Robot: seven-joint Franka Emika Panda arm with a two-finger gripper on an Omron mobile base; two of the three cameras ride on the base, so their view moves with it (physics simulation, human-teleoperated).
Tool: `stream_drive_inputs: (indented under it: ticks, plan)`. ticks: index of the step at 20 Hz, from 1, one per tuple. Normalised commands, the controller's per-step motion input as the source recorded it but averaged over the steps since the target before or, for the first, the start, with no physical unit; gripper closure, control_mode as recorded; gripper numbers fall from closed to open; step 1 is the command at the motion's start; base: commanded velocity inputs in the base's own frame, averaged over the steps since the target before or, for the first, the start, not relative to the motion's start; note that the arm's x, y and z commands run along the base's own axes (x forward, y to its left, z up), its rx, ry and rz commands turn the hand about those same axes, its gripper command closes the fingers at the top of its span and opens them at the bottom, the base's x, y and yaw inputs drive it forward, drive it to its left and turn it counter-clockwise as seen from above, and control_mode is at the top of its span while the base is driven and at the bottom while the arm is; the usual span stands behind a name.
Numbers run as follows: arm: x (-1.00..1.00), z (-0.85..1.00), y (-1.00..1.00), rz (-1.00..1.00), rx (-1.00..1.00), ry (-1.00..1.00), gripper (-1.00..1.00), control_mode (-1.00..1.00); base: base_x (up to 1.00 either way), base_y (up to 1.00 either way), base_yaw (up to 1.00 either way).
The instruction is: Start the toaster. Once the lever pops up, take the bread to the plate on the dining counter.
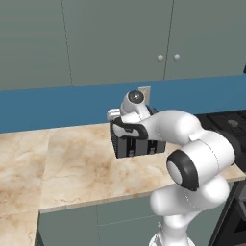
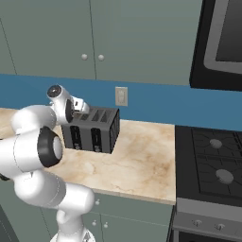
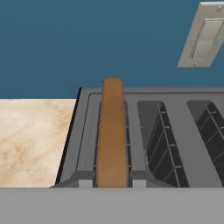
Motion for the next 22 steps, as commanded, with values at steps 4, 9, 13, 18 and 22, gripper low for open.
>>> stream_drive_inputs:
  ticks: [4,9,13,18,22]
  plan:
    - [-0.25,0.23,0.00,0.00,0.00,-0.05,1.00,-1.00,0.00,0.00,0.00]
    - [-0.39,0.26,0.00,0.00,0.00,-0.06,1.00,-1.00,0.00,0.00,0.00]
    - [-0.36,0.38,-0.02,0.00,0.00,-0.09,1.00,-1.00,0.00,0.00,0.00]
    - [-0.29,0.42,0.00,0.00,0.00,-0.07,1.00,-1.00,0.00,0.00,0.00]
    - [-0.43,0.39,-0.08,0.00,0.00,0.00,1.00,-1.00,0.00,0.00,0.00]
